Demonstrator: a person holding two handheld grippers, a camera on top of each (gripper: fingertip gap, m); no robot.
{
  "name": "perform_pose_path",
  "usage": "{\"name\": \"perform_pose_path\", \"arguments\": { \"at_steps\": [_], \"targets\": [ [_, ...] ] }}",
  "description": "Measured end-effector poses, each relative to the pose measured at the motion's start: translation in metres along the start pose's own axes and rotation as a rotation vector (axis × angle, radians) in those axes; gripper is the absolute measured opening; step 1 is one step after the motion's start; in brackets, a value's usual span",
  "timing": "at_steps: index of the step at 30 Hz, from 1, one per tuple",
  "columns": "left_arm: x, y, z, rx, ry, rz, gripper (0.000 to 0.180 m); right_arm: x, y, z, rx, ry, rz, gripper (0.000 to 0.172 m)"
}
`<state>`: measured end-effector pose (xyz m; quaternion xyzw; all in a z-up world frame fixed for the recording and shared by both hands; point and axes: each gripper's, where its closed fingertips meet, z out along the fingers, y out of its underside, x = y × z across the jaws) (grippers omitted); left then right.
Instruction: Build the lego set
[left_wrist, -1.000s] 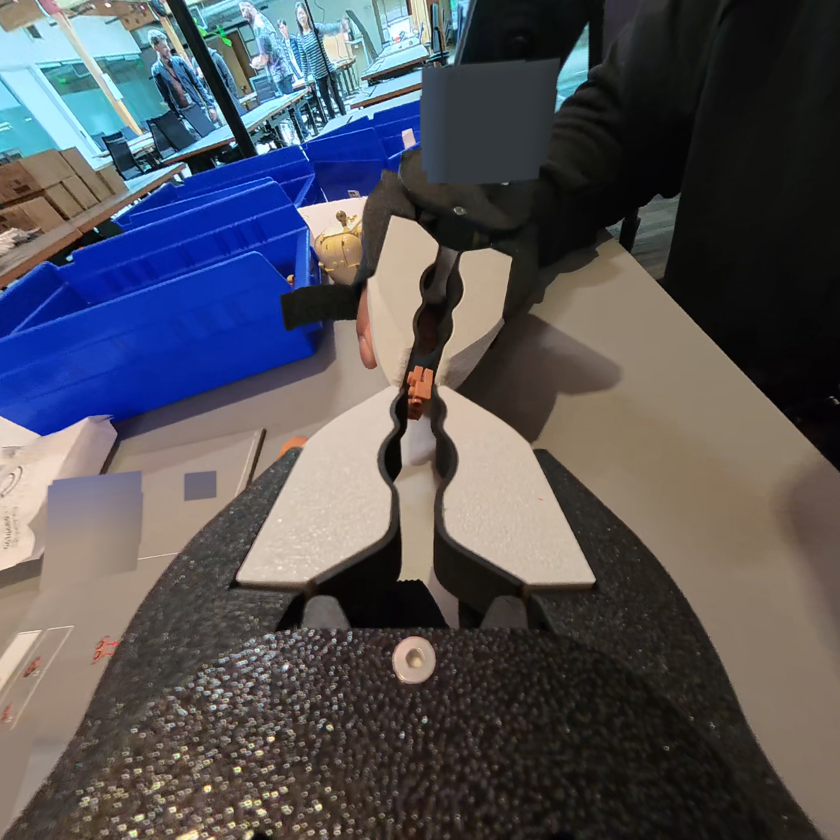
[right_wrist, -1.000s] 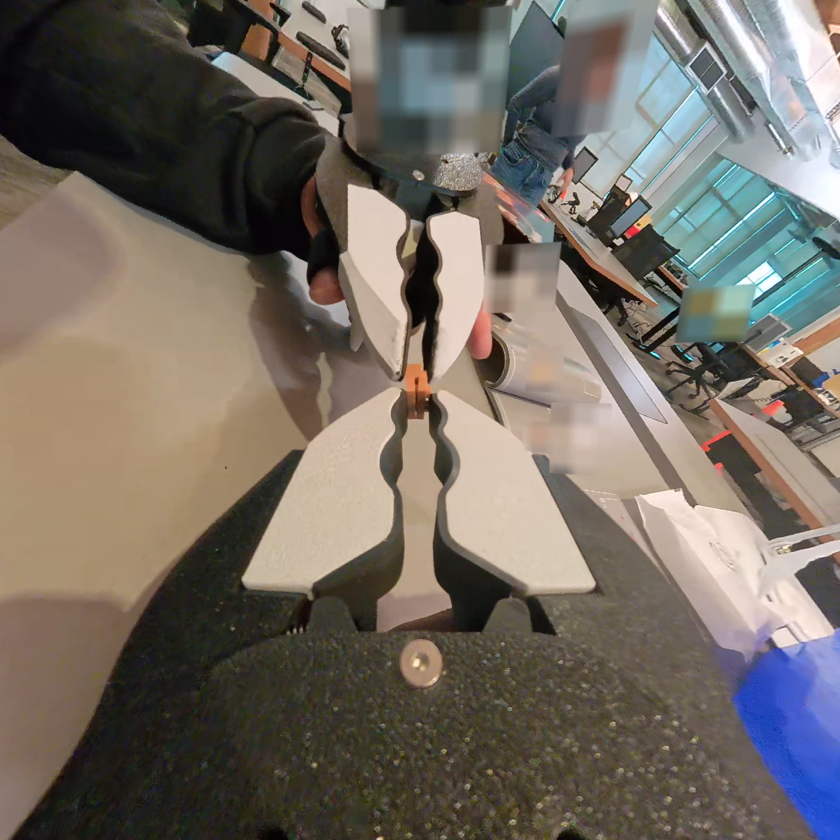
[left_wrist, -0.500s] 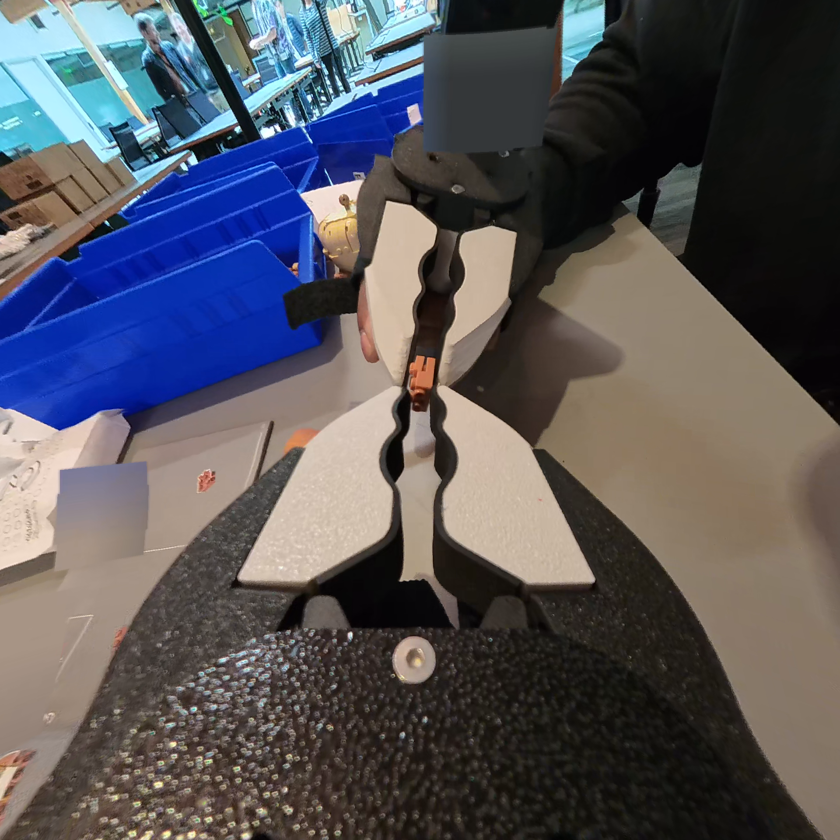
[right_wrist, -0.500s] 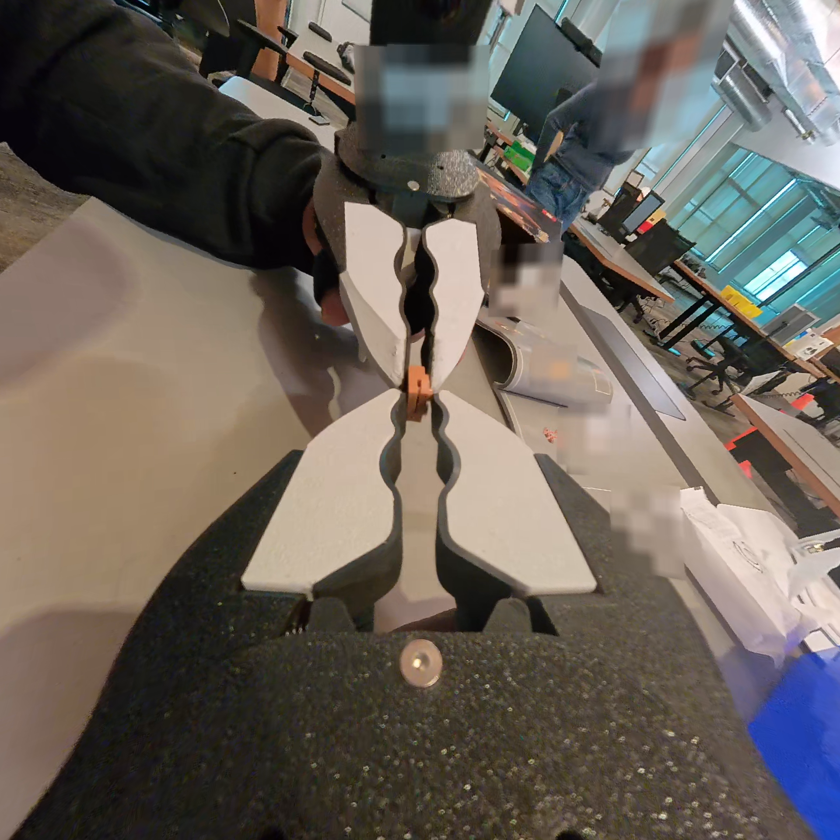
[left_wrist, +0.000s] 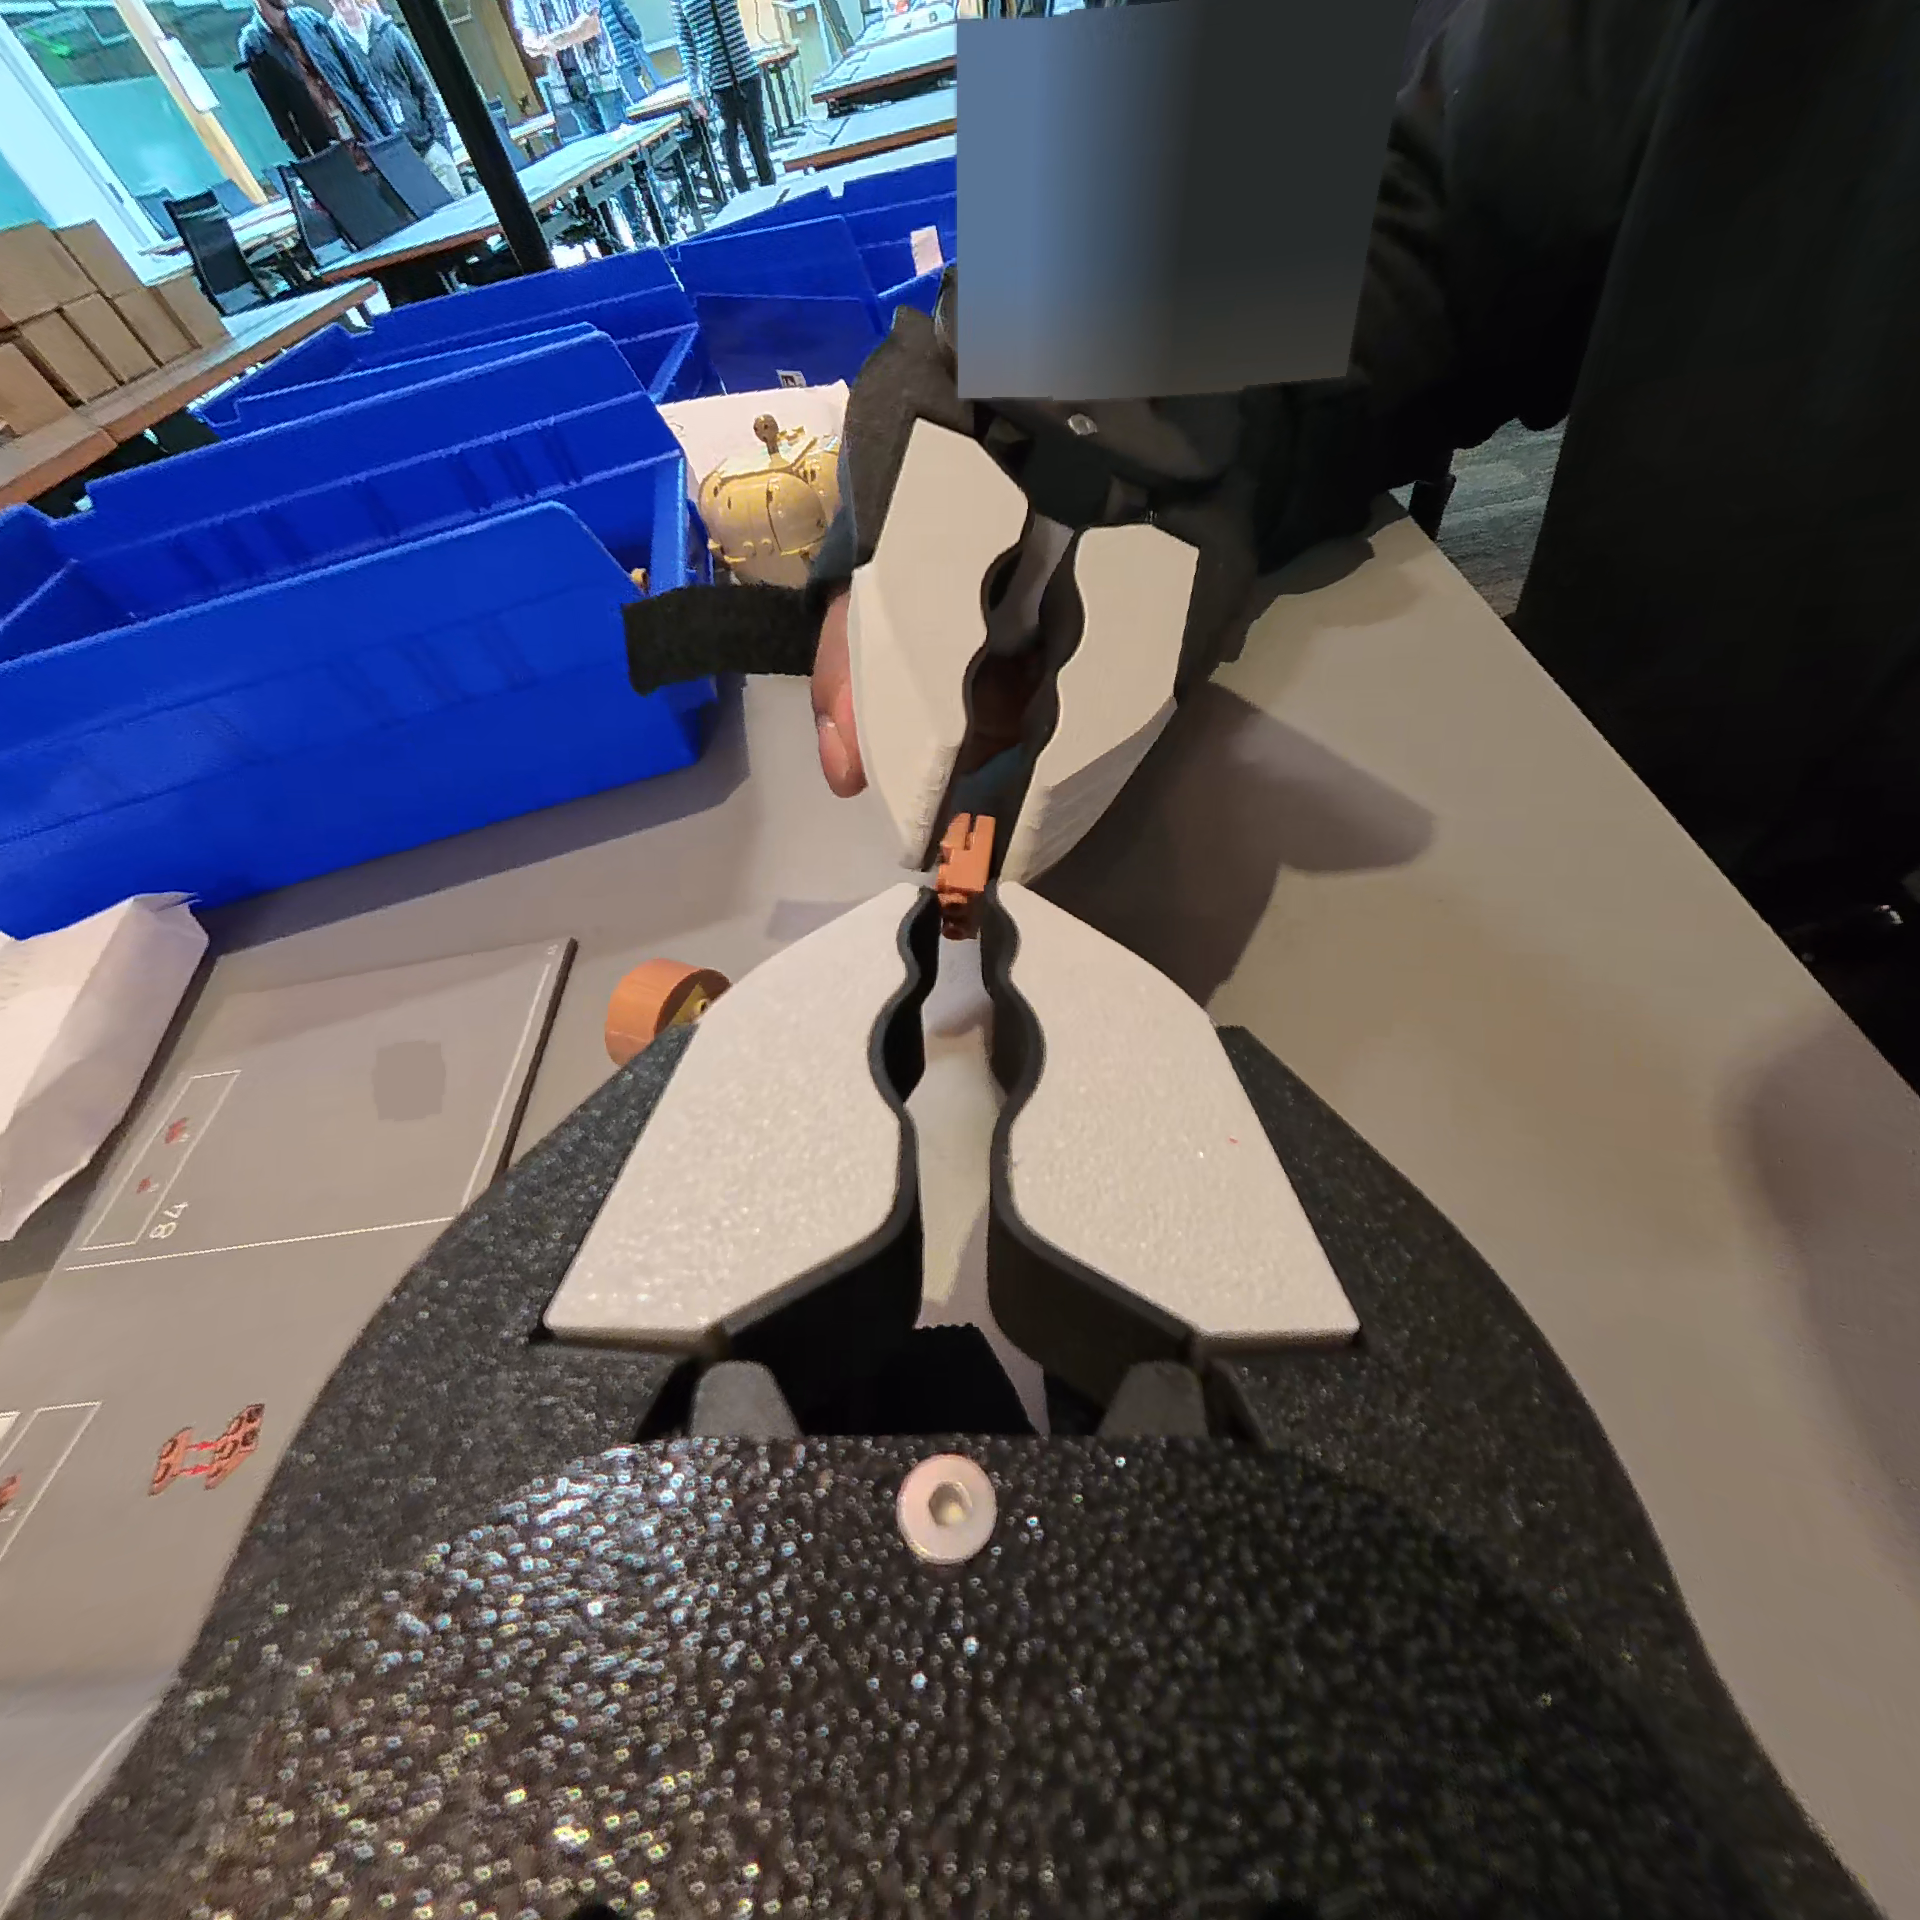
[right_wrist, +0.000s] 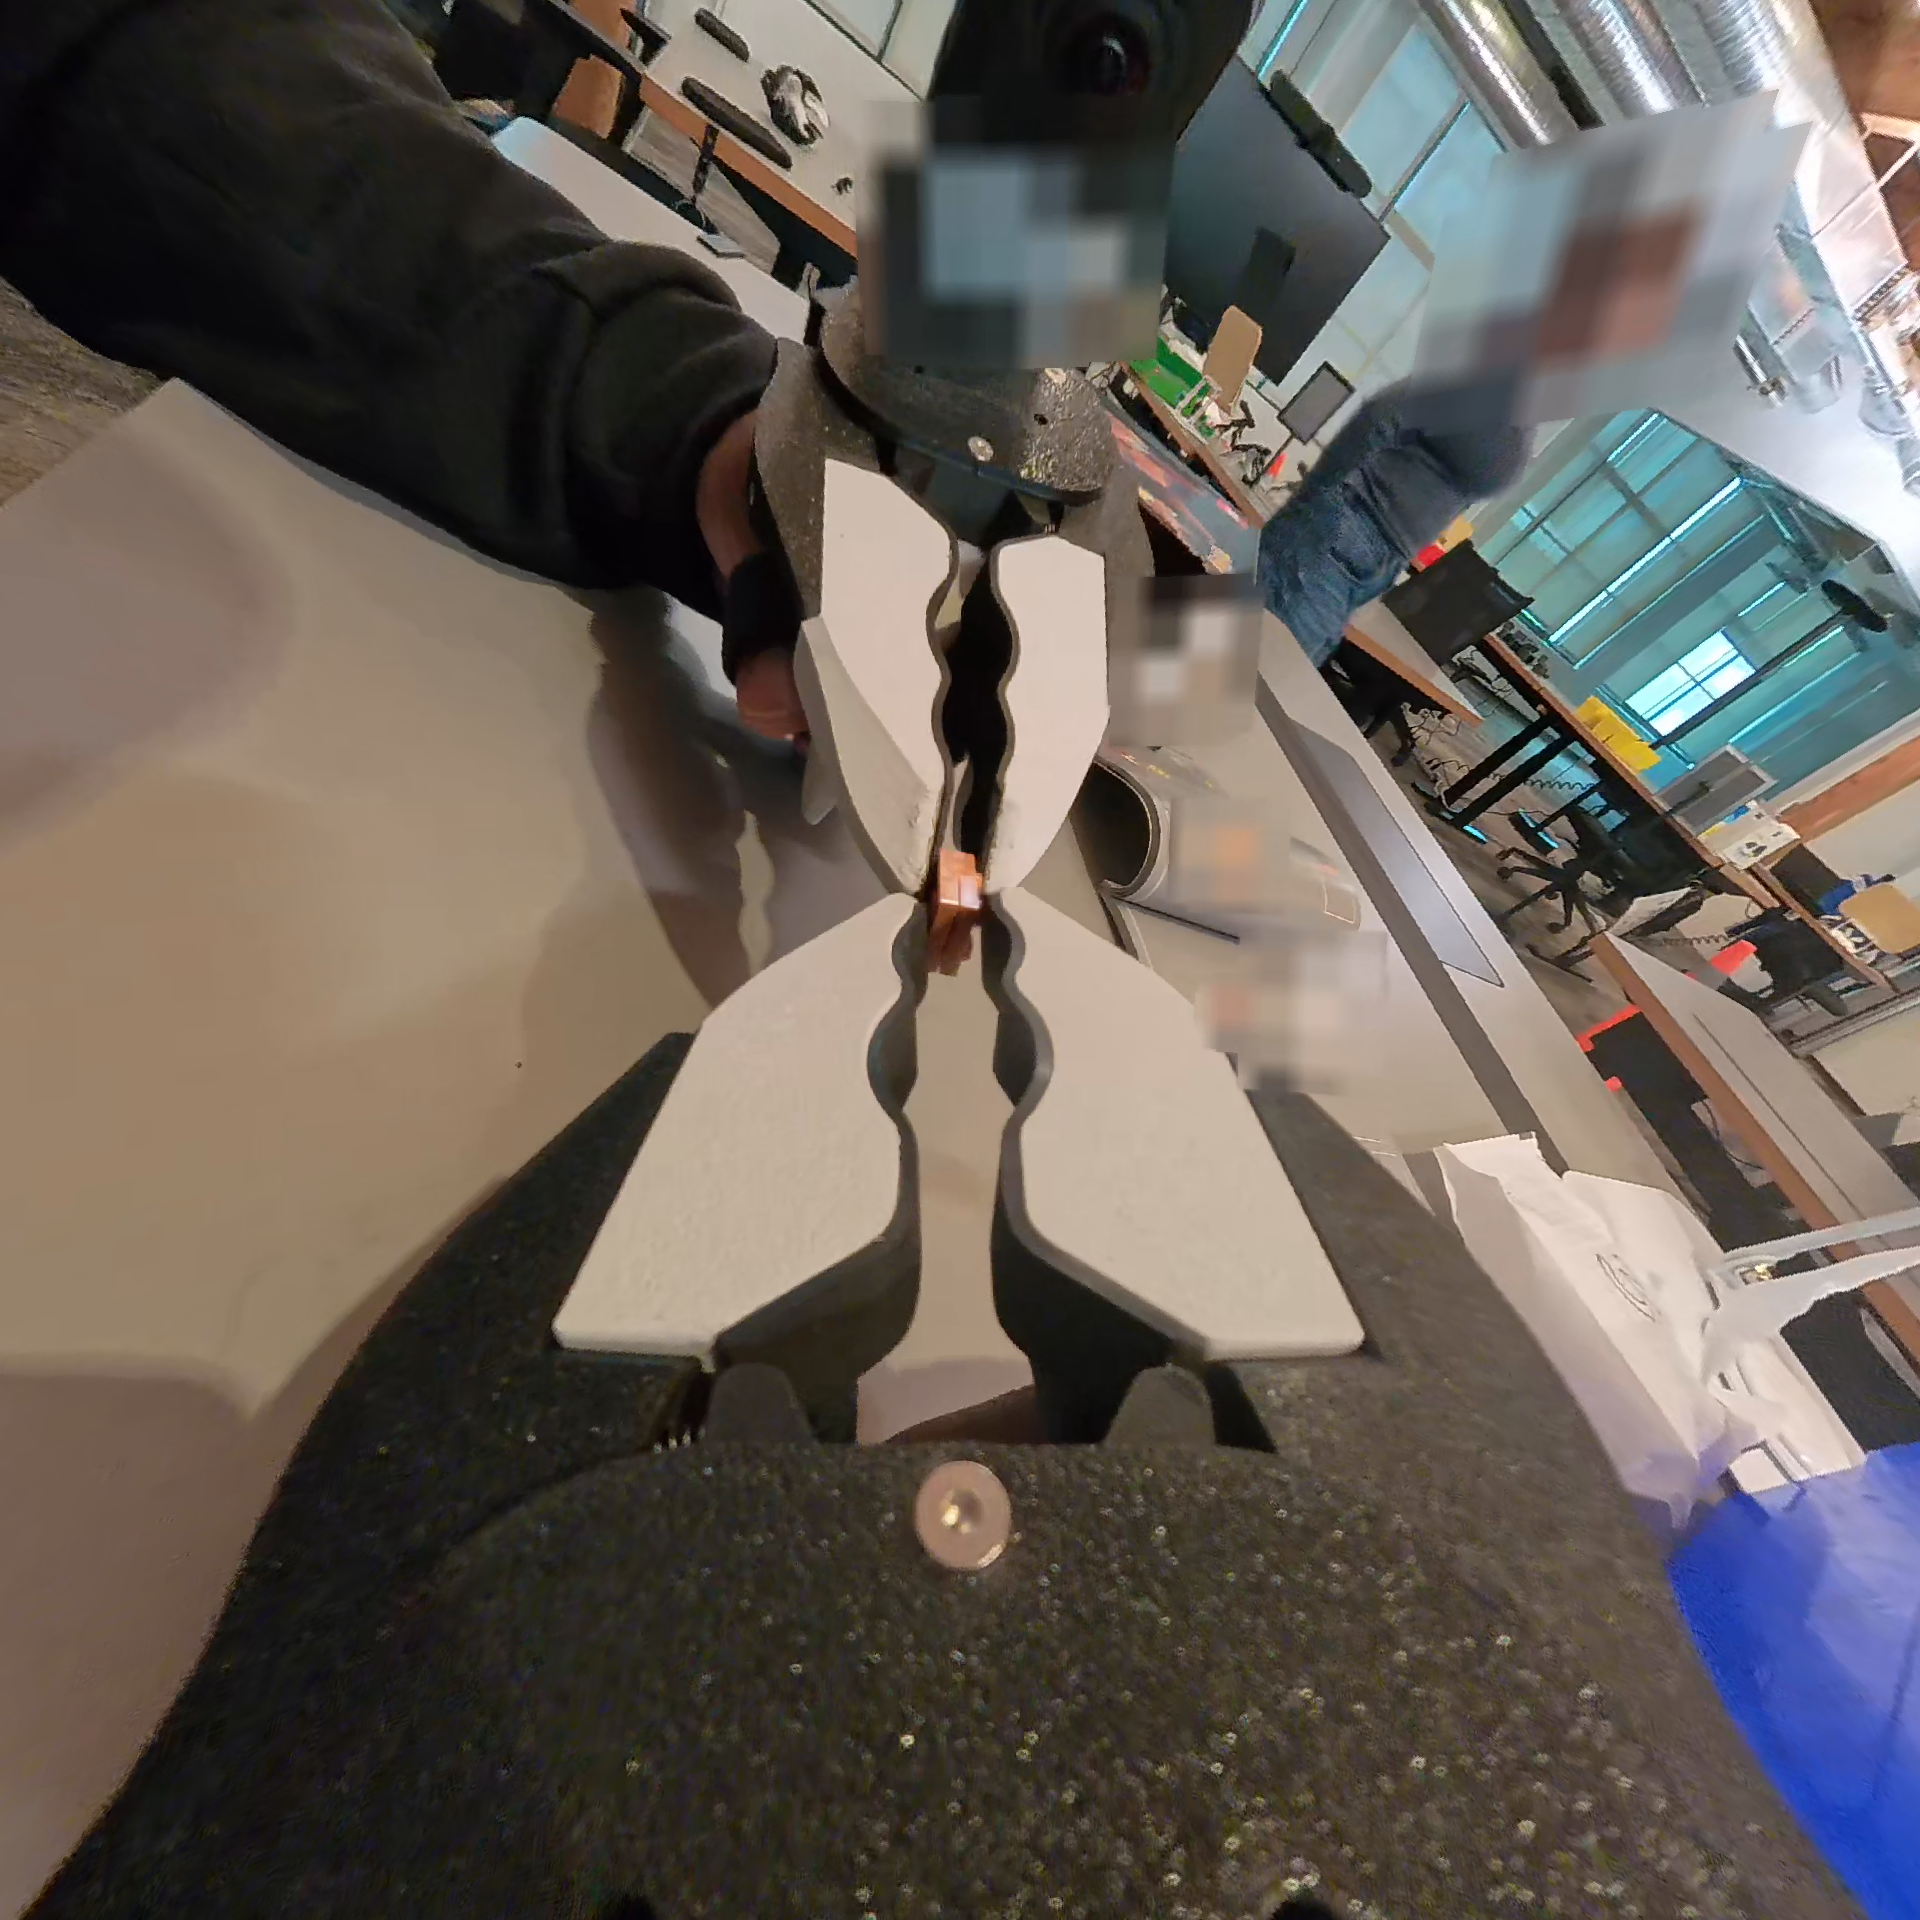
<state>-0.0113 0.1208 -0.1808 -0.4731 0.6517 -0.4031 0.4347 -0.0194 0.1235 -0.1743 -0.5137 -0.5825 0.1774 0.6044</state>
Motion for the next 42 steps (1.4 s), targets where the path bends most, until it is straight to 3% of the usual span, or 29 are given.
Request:
{"name": "perform_pose_path", "arguments": {
  "at_steps": [12, 16, 20, 29, 40, 42],
  "targets": [
    [-0.005, -0.004, -0.002, 0.029, -0.026, -0.021, 0.006, 0.006, -0.001, 0.001, 0.003, 0.038, 0.031, 0.01],
    [-0.008, -0.007, -0.004, 0.055, -0.041, -0.018, 0.006, 0.008, 0.002, 0.001, -0.016, 0.066, -0.004, 0.021],
    [-0.009, -0.013, -0.007, 0.093, -0.046, -0.012, 0.006, 0.011, -0.002, -0.001, -0.006, 0.084, -0.003, 0.01],
    [-0.006, -0.014, -0.006, 0.109, -0.035, 0.008, 0.007, 0.008, -0.003, -0.004, -0.037, 0.075, -0.043, 0.008],
    [-0.007, -0.013, -0.004, 0.104, -0.048, 0.018, 0.007, 0.008, -0.002, -0.004, -0.022, 0.056, -0.02, 0.009],
    [-0.008, -0.012, -0.004, 0.087, -0.063, 0.043, 0.007, 0.008, -0.002, -0.004, -0.013, 0.066, -0.043, 0.016]
  ]
}}
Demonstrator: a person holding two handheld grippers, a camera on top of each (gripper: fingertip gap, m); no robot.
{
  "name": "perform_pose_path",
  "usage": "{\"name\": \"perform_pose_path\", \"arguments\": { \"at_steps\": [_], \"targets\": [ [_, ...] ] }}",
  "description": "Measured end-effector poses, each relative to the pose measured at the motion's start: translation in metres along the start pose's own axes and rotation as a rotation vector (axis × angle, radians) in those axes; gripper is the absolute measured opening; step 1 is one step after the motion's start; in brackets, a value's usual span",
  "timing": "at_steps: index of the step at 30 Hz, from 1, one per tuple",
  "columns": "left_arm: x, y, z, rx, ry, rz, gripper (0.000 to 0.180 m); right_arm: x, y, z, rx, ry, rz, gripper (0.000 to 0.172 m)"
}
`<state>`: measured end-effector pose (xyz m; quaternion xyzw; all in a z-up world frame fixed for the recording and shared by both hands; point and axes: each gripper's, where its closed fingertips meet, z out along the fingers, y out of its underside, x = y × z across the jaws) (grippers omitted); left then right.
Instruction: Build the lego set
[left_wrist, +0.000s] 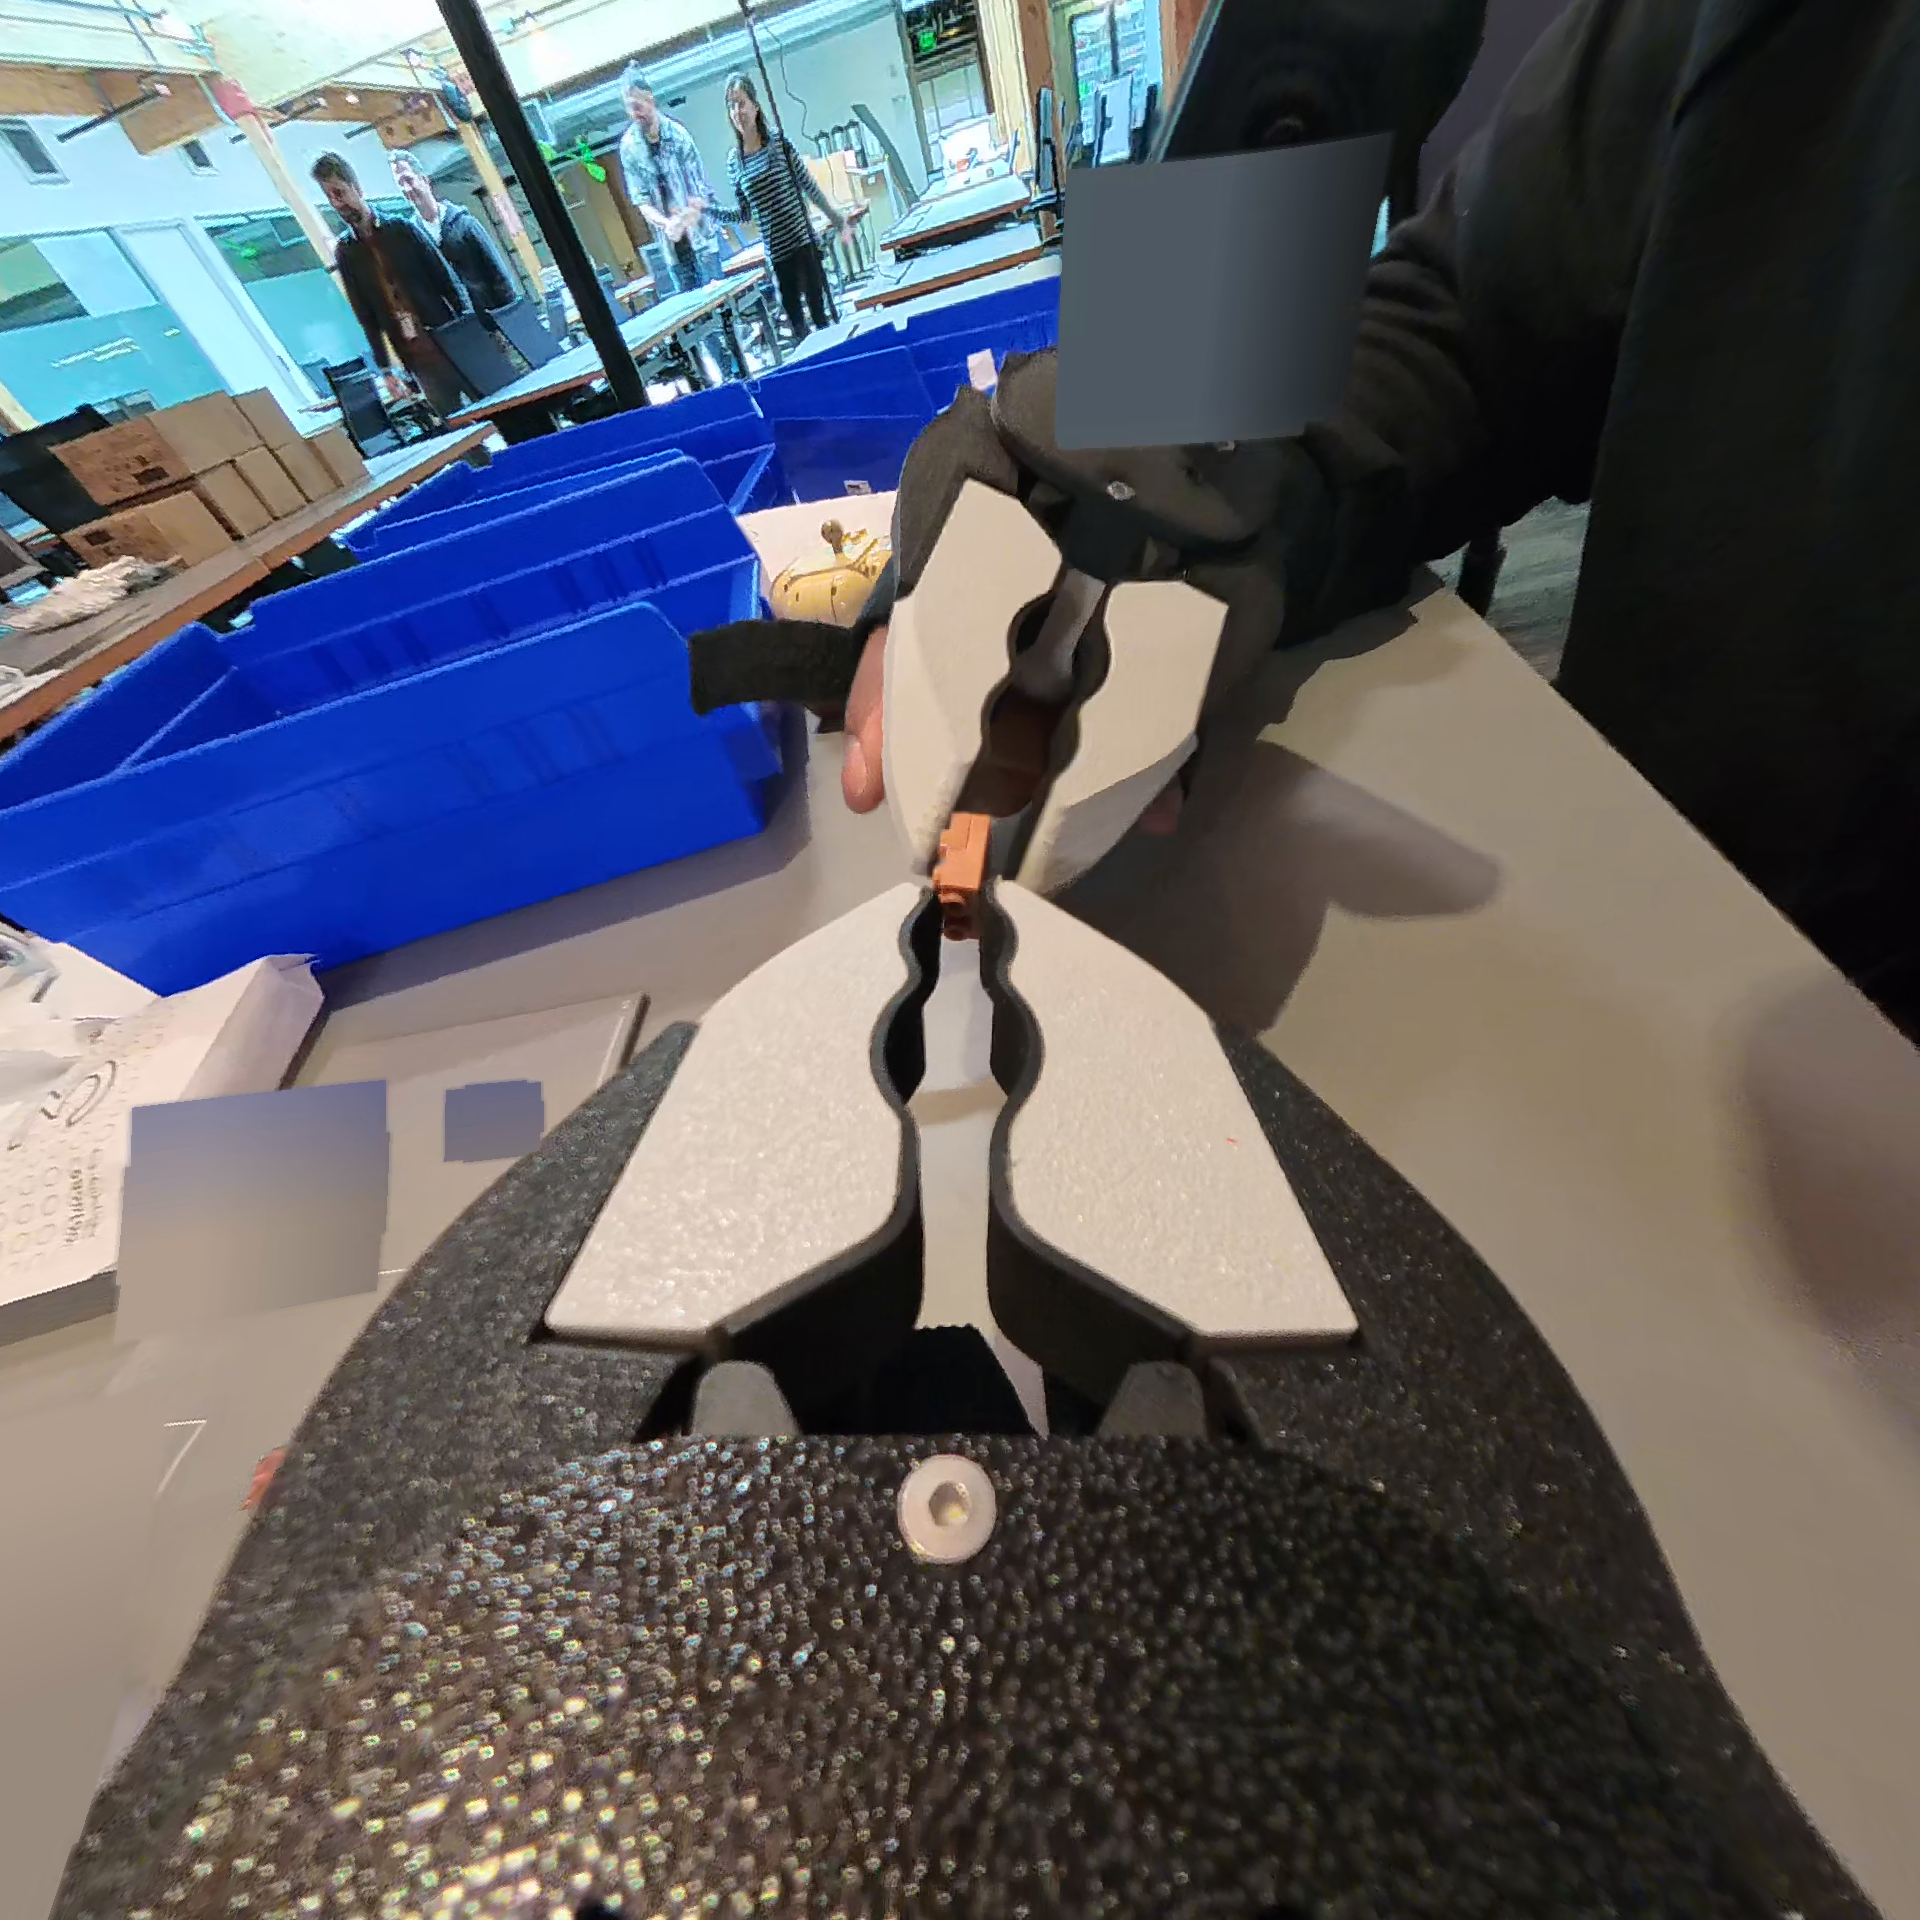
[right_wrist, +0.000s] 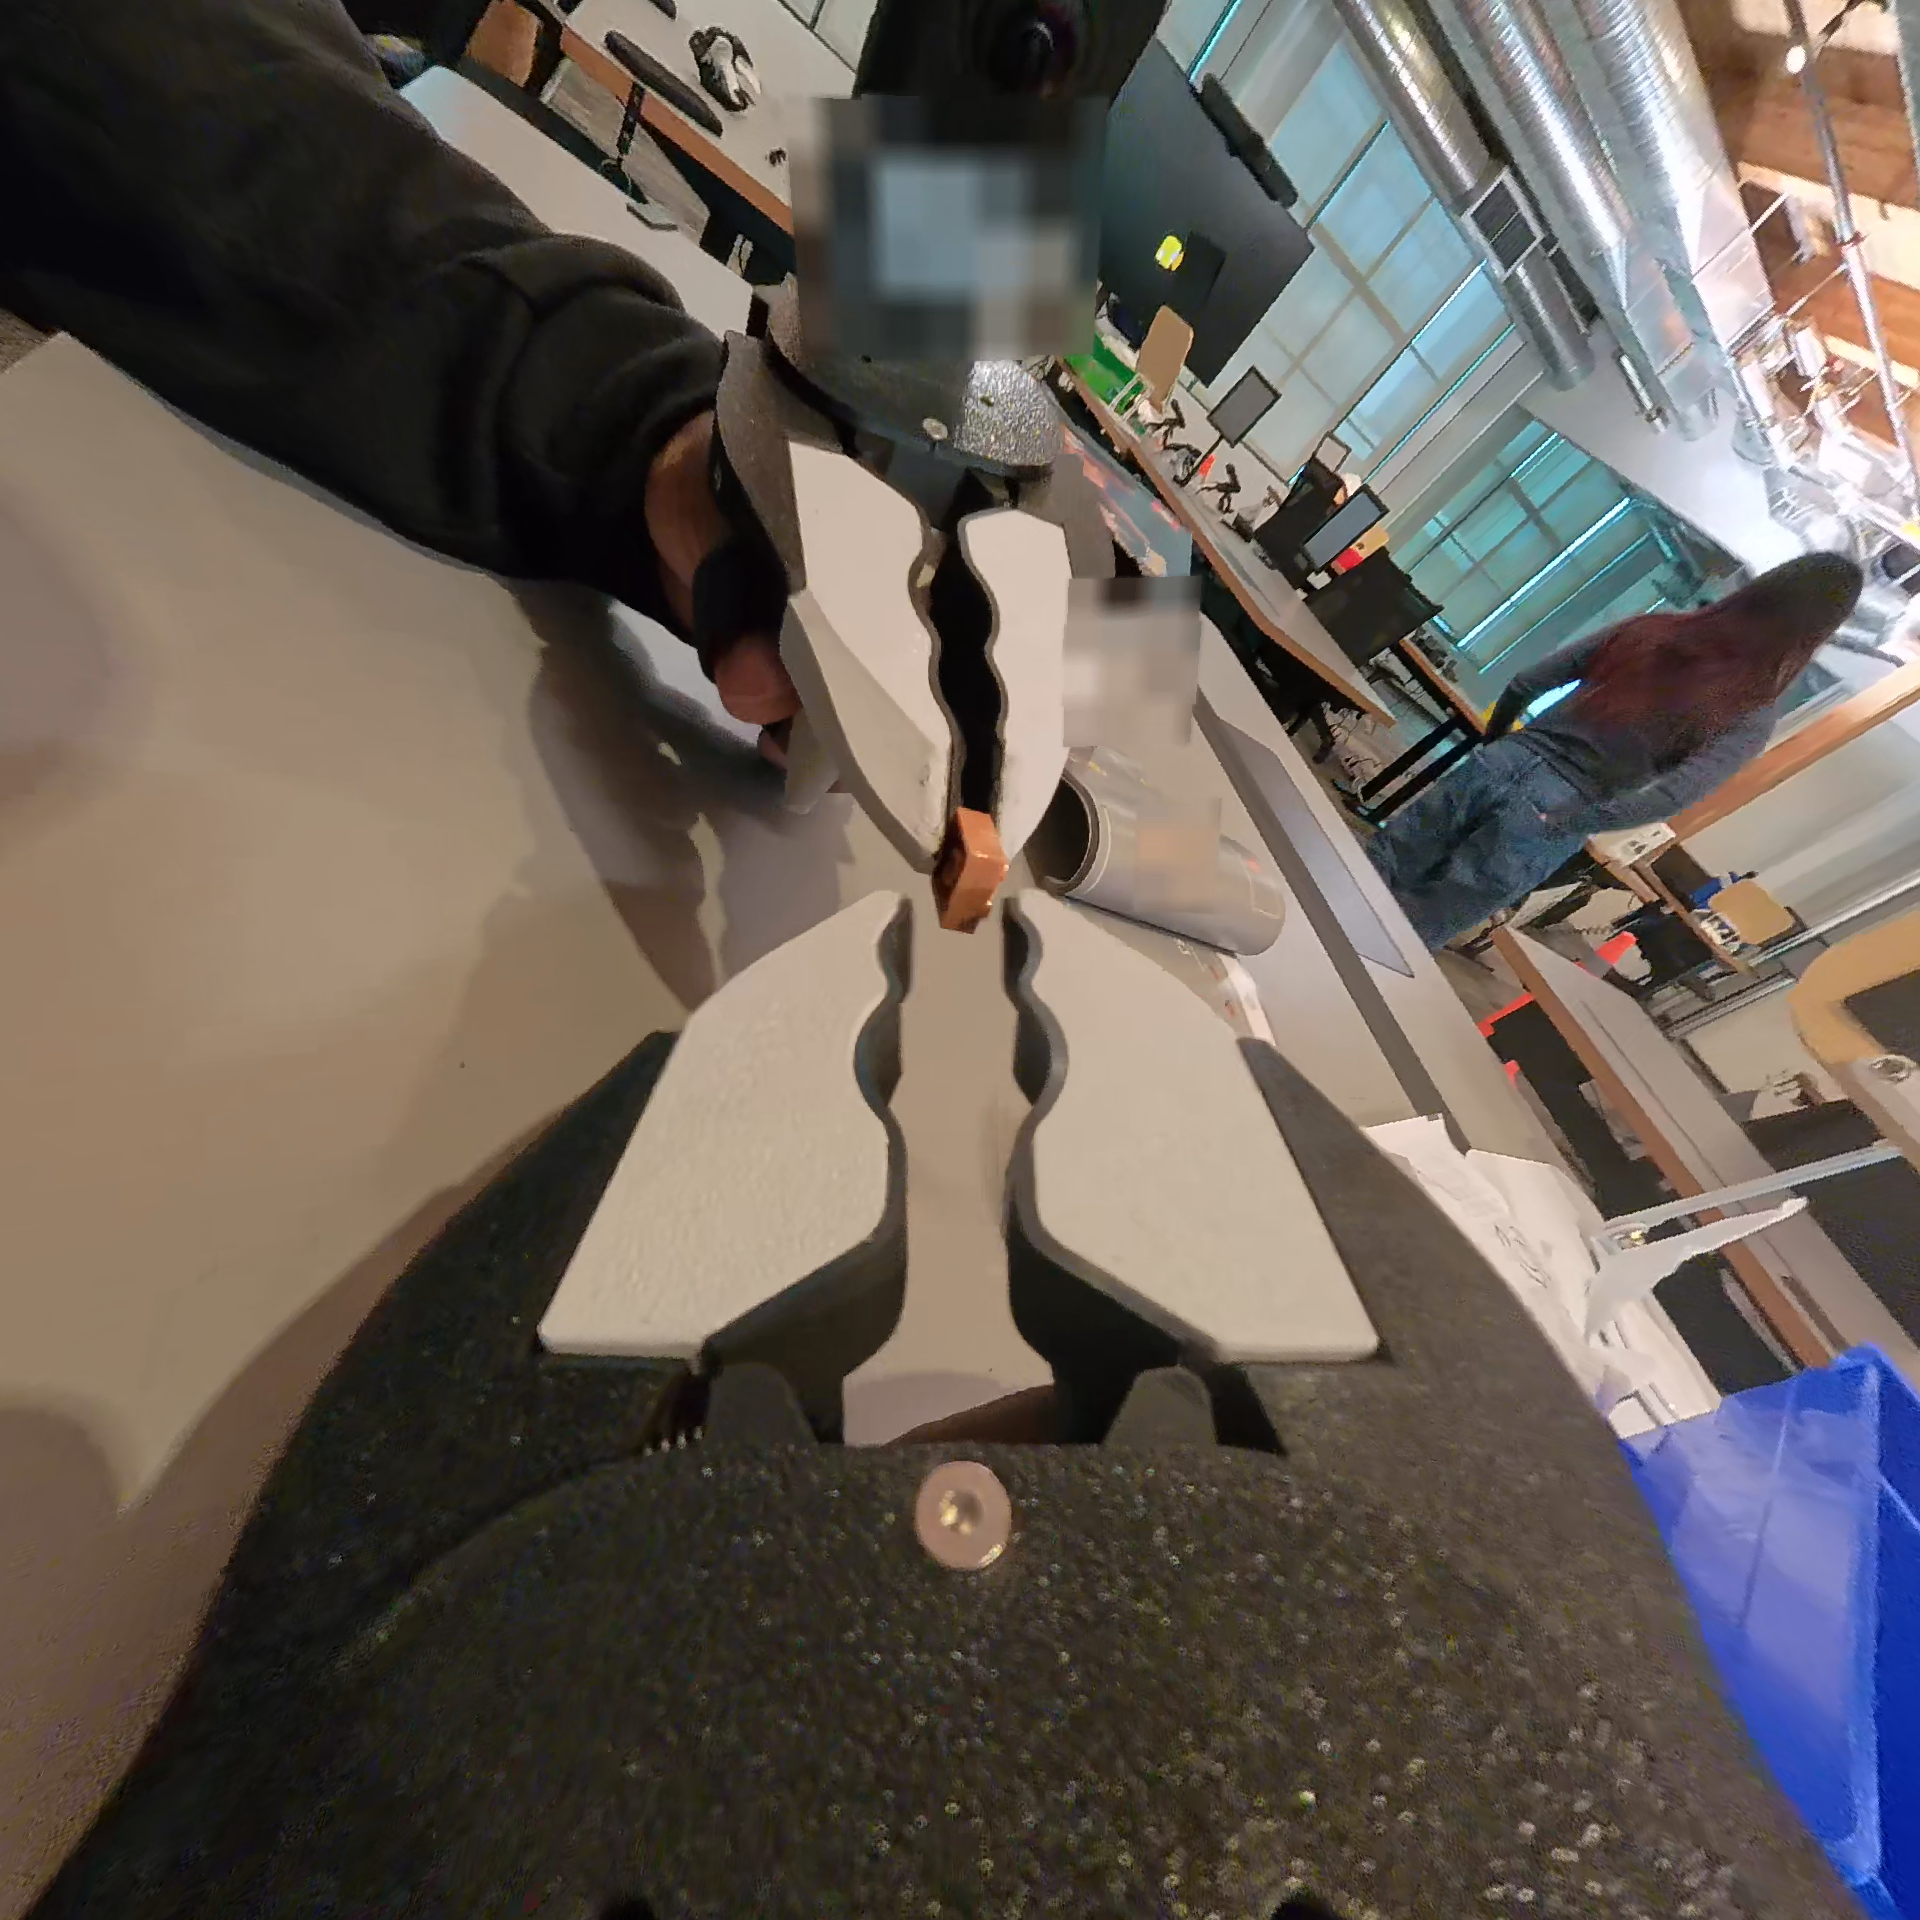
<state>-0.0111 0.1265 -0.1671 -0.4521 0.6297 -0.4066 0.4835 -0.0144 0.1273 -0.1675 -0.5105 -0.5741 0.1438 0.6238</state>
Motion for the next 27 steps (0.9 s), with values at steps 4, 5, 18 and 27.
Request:
{"name": "perform_pose_path", "arguments": {
  "at_steps": [4, 5, 18, 27],
  "targets": [
    [-0.003, 0.002, -0.001, -0.028, -0.028, 0.045, 0.007, -0.001, -0.005, 0.0, 0.013, 0.005, -0.004, 0.024],
    [-0.003, 0.002, -0.001, -0.027, -0.033, 0.055, 0.007, -0.002, -0.004, 0.0, 0.007, 0.003, -0.006, 0.022],
    [0.006, 0.007, 0.001, -0.037, 0.066, -0.108, 0.02, -0.002, -0.004, -0.003, -0.011, 0.017, -0.087, 0.007],
    [0.014, -0.005, -0.001, 0.046, 0.258, -0.526, 0.029, -0.006, -0.01, -0.003, 0.013, 0.038, -0.207, 0.007]
  ]
}}
